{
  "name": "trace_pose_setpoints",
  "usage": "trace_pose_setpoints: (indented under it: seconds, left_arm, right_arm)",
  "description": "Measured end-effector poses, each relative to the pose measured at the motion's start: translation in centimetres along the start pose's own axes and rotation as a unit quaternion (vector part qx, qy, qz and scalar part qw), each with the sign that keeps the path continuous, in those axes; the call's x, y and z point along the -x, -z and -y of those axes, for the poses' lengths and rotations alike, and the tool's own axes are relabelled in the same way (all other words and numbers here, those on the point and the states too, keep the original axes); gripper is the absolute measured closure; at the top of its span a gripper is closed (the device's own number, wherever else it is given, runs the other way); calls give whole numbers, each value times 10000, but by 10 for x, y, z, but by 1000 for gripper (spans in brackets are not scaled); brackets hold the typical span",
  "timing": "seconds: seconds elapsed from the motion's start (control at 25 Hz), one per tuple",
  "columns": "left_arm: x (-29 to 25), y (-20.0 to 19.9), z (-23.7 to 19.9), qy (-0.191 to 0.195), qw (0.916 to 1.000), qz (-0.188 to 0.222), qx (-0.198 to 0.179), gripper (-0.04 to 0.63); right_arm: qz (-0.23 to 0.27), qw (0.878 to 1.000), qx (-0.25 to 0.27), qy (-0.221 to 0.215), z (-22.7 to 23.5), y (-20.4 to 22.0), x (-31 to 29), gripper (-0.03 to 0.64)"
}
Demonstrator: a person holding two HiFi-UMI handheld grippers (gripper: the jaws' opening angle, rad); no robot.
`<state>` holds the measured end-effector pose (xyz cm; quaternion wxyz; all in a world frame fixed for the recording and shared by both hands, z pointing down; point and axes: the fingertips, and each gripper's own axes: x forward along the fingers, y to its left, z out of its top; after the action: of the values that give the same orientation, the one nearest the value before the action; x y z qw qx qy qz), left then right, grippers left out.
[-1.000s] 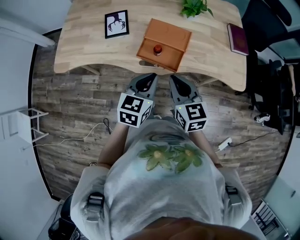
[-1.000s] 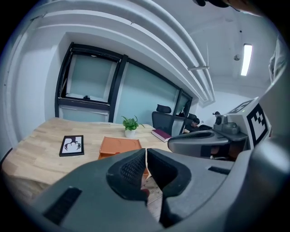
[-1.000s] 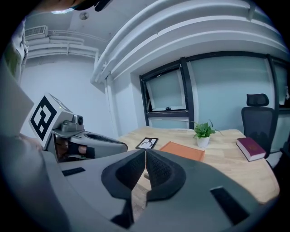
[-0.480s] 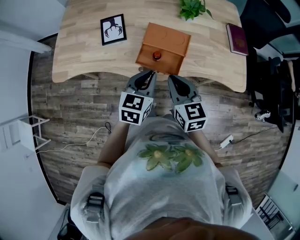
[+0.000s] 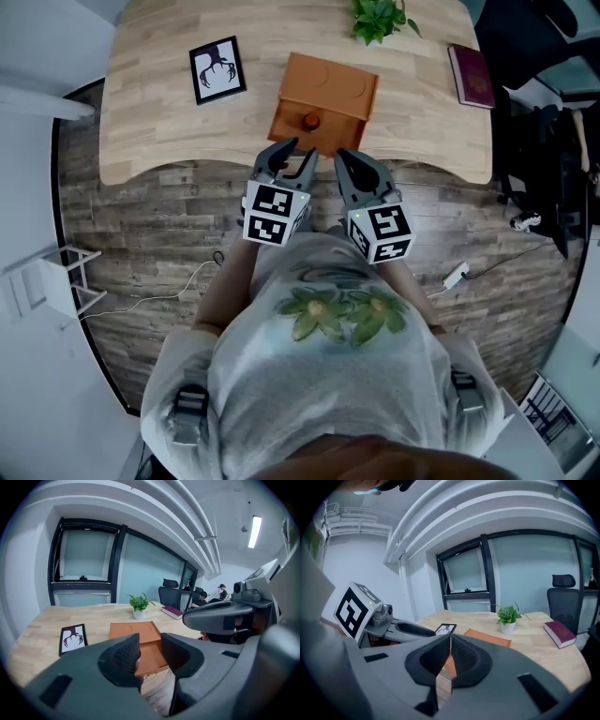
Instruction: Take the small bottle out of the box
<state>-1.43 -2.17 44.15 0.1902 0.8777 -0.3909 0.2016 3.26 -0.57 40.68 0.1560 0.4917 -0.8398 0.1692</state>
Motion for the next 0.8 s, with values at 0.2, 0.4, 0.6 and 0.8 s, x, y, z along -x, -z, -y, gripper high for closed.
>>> trace_pose_setpoints:
  seconds: [0.2,0.4,0.6,0.8]
  left_arm:
    - [-20,7,-13,-67,9989,-198,-430,443]
    - [-39,16,-21,170,9977,-439,-498,419]
    - [-57,27,-27,391,9949,-701,-617,373]
    - [-77,42,-37,495,9905,-1037,-749,347]
  right_arm:
    - [-41,9999,-64,85,6,-2,-14,606]
    - [-103,9998,-109,153,14,-5,-31,607]
    - [-186,9993,-163,279,22,-6,-45,606]
    - [-296,9983,-226,447,31,-3,-56,606]
